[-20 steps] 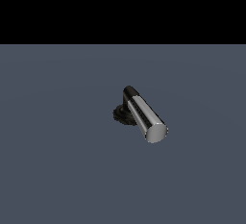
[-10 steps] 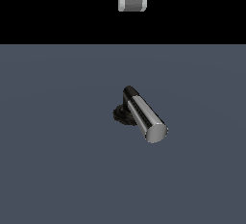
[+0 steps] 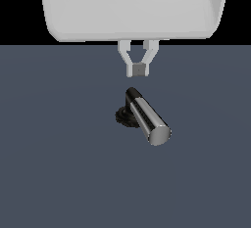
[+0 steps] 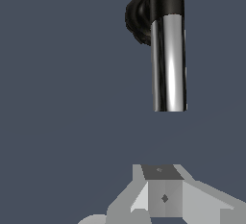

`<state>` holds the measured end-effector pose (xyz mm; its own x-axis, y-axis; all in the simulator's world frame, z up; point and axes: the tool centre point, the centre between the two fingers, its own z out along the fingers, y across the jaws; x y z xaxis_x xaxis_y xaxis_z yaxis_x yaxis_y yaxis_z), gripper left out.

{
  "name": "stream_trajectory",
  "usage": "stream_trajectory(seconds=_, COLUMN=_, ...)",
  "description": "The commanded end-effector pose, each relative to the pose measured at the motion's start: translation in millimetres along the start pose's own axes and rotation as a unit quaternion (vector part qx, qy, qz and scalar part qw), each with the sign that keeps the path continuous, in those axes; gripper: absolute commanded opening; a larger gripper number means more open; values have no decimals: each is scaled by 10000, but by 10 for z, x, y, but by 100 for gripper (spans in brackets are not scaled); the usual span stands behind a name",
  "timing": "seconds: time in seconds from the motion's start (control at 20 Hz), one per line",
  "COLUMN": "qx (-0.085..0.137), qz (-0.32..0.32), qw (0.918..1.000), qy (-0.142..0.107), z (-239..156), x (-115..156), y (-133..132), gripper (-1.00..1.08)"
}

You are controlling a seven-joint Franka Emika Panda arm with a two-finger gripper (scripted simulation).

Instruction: Turn on the faucet by rotating a designated handle.

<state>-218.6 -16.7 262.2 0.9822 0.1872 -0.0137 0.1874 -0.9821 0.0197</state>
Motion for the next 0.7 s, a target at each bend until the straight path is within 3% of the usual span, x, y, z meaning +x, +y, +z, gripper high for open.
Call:
stream_trajectory(seconds=0.0, qx=9, qz=-73, qw=10000, qy=12, z=179, x=33, y=17, gripper=-100)
stream_trajectory(seconds=0.65, qx=53, qz=-415, qw=9991, qy=50, z=1039, x=229, y=93, gripper=-100)
